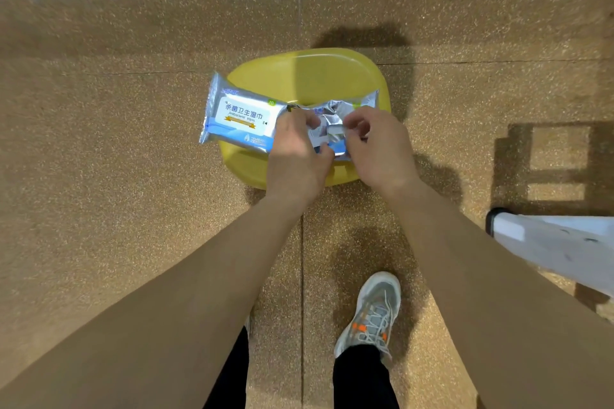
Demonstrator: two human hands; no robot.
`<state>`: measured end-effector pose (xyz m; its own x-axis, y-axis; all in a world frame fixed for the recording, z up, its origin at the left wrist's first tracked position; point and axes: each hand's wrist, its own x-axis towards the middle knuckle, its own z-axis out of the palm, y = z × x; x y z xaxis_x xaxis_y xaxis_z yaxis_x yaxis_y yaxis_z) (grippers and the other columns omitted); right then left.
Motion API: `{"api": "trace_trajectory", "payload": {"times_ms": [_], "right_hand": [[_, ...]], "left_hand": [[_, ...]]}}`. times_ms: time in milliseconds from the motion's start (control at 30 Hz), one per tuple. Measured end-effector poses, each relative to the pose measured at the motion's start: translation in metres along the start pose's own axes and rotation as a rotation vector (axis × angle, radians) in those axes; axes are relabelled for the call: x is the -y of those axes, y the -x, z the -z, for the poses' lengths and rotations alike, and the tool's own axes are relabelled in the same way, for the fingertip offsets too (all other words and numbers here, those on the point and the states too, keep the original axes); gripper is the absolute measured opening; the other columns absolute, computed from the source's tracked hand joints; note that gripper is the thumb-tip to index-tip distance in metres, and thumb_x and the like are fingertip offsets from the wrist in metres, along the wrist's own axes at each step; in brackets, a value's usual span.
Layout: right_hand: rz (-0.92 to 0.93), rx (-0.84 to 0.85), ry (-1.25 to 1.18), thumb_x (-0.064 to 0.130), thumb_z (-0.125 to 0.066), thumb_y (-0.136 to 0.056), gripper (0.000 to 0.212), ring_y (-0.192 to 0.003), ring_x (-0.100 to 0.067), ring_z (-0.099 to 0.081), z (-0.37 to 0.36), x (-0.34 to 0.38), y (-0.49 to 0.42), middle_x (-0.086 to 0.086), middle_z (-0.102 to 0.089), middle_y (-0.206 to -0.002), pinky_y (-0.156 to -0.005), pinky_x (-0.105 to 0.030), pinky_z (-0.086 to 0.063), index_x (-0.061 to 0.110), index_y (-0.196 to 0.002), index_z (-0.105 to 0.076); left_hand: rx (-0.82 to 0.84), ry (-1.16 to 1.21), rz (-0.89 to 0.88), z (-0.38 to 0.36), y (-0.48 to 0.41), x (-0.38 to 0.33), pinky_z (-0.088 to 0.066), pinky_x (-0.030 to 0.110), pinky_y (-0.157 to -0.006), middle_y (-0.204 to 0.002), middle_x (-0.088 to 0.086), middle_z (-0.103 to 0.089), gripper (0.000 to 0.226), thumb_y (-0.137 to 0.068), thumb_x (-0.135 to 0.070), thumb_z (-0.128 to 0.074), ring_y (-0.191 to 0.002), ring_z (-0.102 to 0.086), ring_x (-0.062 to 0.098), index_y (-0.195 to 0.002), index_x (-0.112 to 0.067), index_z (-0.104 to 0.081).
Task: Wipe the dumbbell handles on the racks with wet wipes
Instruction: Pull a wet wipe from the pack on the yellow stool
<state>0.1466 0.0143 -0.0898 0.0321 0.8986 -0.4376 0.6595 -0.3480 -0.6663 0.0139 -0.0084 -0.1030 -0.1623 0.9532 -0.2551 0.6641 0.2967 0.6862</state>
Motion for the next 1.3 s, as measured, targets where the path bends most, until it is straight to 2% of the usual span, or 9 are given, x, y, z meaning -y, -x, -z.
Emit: {"api": "trace_trajectory", "payload": {"times_ms": [200, 333, 533, 633, 733, 900, 1100, 1200, 1300], "right_hand": [[0.121, -0.031, 0.417, 0.020, -0.053, -0.100, 0.019, -0.079, -0.026, -0.062, -0.003, 0.007, -0.007, -0.005, -0.067, -0.093, -0.069, -0.041, -0.054, 0.017, -0.098, -0.072], [0.202, -0.025, 0.611, 0.019, -0.053, -0.100, 0.016, -0.077, -0.033, -0.061, -0.010, 0.009, -0.011, -0.009, -0.062, -0.094, -0.063, -0.039, -0.048, 0.013, -0.094, -0.067], [0.259, 0.019, 0.704, 0.009, -0.061, -0.096, 0.005, -0.075, -0.031, -0.060, -0.011, 0.005, -0.021, -0.007, -0.057, -0.101, -0.057, -0.034, -0.037, 0.012, -0.099, -0.064], [0.323, 0.090, 0.753, 0.006, -0.057, -0.098, 0.009, -0.068, -0.028, -0.044, -0.009, 0.005, -0.025, -0.012, -0.055, -0.108, -0.056, -0.035, -0.030, 0.007, -0.107, -0.059], [0.351, 0.157, 0.793, 0.005, -0.052, -0.099, 0.012, -0.069, -0.026, -0.039, -0.004, 0.009, -0.027, -0.015, -0.053, -0.111, -0.052, -0.034, -0.025, 0.003, -0.111, -0.055], [0.354, 0.221, 0.788, 0.009, -0.049, -0.101, 0.018, -0.075, -0.024, -0.040, 0.000, 0.010, -0.029, -0.015, -0.051, -0.116, -0.060, -0.036, -0.030, 0.003, -0.117, -0.051], [0.383, 0.264, 0.622, 0.015, -0.050, -0.103, 0.019, -0.082, -0.036, -0.056, 0.006, 0.003, -0.028, -0.019, -0.051, -0.113, -0.063, -0.040, -0.039, -0.002, -0.113, -0.051], [0.386, 0.260, 0.550, 0.019, -0.044, -0.106, 0.019, -0.077, -0.030, -0.052, 0.008, 0.002, -0.026, -0.013, -0.047, -0.106, -0.063, -0.038, -0.037, 0.001, -0.110, -0.051], [0.370, 0.262, 0.502, 0.025, -0.042, -0.107, 0.021, -0.074, -0.023, -0.047, 0.010, 0.002, -0.025, -0.004, -0.041, -0.101, -0.063, -0.034, -0.034, 0.005, -0.108, -0.051]], "left_hand": [[0.000, 0.046, 0.035, 0.000, 0.000, 0.002, -0.035, 0.017, -0.078, -0.116, 0.007, -0.054, 0.033, -0.080, -0.003, -0.066, -0.084, -0.038, 0.000, -0.111, -0.009, -0.057], [0.015, 0.032, 0.037, -0.001, -0.001, 0.001, -0.030, 0.013, -0.077, -0.117, 0.008, -0.053, 0.032, -0.081, -0.003, -0.067, -0.087, -0.039, 0.003, -0.111, -0.008, -0.057], [0.034, 0.034, 0.069, 0.002, -0.001, -0.001, -0.028, 0.012, -0.076, -0.118, 0.004, -0.051, 0.032, -0.083, -0.005, -0.068, -0.086, -0.035, -0.003, -0.113, -0.010, -0.056], [0.054, 0.035, 0.079, 0.005, -0.001, -0.003, -0.030, 0.015, -0.076, -0.119, 0.002, -0.051, 0.032, -0.084, -0.007, -0.067, -0.090, -0.039, 0.004, -0.113, -0.012, -0.055], [0.065, 0.034, 0.082, 0.006, -0.002, -0.004, -0.031, 0.016, -0.074, -0.119, 0.002, -0.050, 0.033, -0.083, -0.007, -0.067, -0.089, -0.042, 0.007, -0.113, -0.013, -0.055], [0.085, 0.023, 0.066, 0.007, -0.002, -0.006, -0.032, 0.017, -0.071, -0.121, 0.001, -0.048, 0.037, -0.082, -0.008, -0.069, -0.092, -0.046, 0.011, -0.116, -0.015, -0.054], [0.125, -0.007, 0.030, 0.007, -0.005, -0.006, -0.048, 0.032, -0.080, -0.124, 0.001, -0.045, 0.050, -0.080, -0.016, -0.075, -0.105, -0.053, 0.019, -0.125, -0.019, -0.053], [0.171, -0.056, 0.002, 0.009, -0.006, -0.006, -0.053, 0.042, -0.083, -0.120, 0.002, -0.042, 0.061, -0.081, -0.020, -0.074, -0.107, -0.053, 0.024, -0.137, -0.030, -0.053], [0.199, -0.151, -0.006, 0.010, -0.009, -0.008, -0.052, 0.041, -0.085, -0.119, 0.001, -0.040, 0.059, -0.086, -0.026, -0.072, -0.111, -0.048, 0.023, -0.140, -0.036, -0.052]]}}
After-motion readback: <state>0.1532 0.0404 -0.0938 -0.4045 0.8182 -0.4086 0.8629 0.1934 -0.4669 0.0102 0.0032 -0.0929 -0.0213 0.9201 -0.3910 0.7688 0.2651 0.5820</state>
